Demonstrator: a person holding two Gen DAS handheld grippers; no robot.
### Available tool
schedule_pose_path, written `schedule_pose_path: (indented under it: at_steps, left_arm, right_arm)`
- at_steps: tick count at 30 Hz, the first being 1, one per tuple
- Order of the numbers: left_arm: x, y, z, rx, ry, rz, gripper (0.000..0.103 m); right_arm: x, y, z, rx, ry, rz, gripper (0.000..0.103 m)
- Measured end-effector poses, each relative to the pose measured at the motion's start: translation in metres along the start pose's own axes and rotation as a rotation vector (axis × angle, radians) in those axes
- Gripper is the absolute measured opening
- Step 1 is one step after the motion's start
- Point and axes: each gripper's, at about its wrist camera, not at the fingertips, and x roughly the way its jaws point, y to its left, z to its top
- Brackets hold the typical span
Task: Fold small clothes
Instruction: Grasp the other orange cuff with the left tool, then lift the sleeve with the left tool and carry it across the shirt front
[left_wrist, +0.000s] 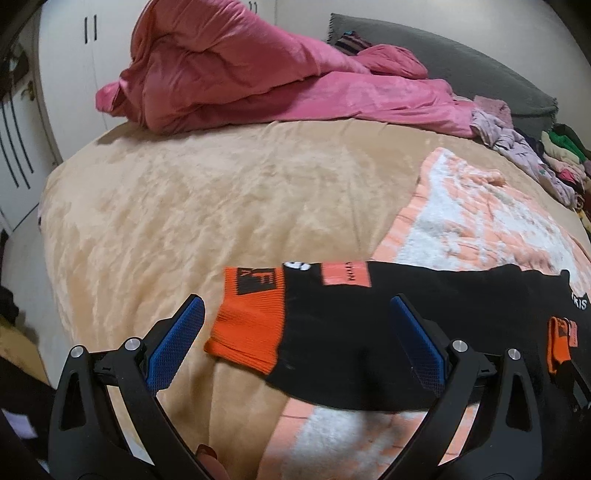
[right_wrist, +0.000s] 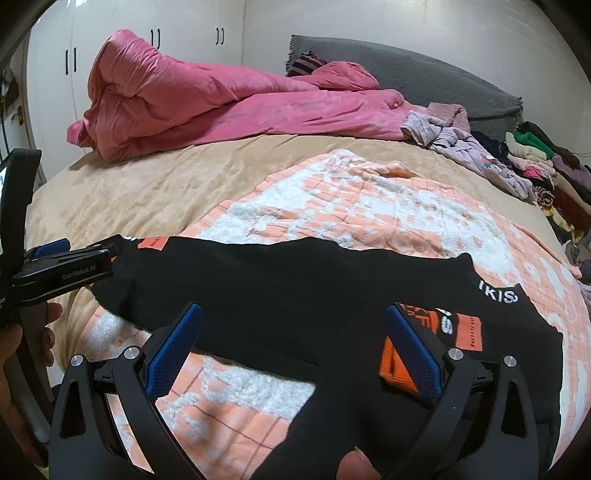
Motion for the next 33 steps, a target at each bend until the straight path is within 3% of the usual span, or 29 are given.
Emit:
schedule_pose_path:
  at_steps: [5, 12, 15, 18, 21, 23, 27, 29, 33]
  left_arm:
    - [0.011, 0.010, 0.000, -0.025, 0.012, 0.010, 0.093]
    - [0.047, 0.022, -0.006, -0.060, 0.093, 0.020, 0.093]
    - [0.062, 0.024, -0.011, -0.084, 0.124, 0.011, 0.087]
    - [0.064, 0.018, -0.011, -0.080, 0.105, 0.024, 0.074]
    - [0.063, 0.014, -0.012, -0.078, 0.090, 0.022, 0.053]
    - [0.062, 0.010, -0.009, -0.072, 0.073, 0.012, 0.017]
    - [0.047, 0.004, -0.004, -0.074, 0.032, -0.068, 0.009]
    - [0.035, 0.006, 0.000, -0.125, 0.022, -0.205, 0.009]
    - [0.012, -0.002, 0.005, -0.136, -0.024, -0.340, 0.009]
  right_arm:
    - [0.009, 0.006, 0.001, -0.012, 0.010, 0.003, 0.098]
    - [0.018, 0.004, -0.007, 0.009, 0.019, 0.016, 0.098]
    - [0.021, -0.001, -0.011, 0.027, 0.024, 0.016, 0.098]
    - [0.023, -0.008, -0.015, 0.057, 0.027, 0.018, 0.098]
    - [0.023, -0.017, -0.019, 0.092, 0.028, 0.021, 0.098]
    - [0.022, -0.022, -0.021, 0.108, 0.029, 0.024, 0.098]
    - [0.013, -0.038, -0.030, 0.162, 0.025, 0.028, 0.098]
    - [0.006, -0.048, -0.036, 0.180, 0.020, 0.015, 0.098]
    - [-0.006, -0.065, -0.046, 0.204, 0.017, -0.013, 0.098]
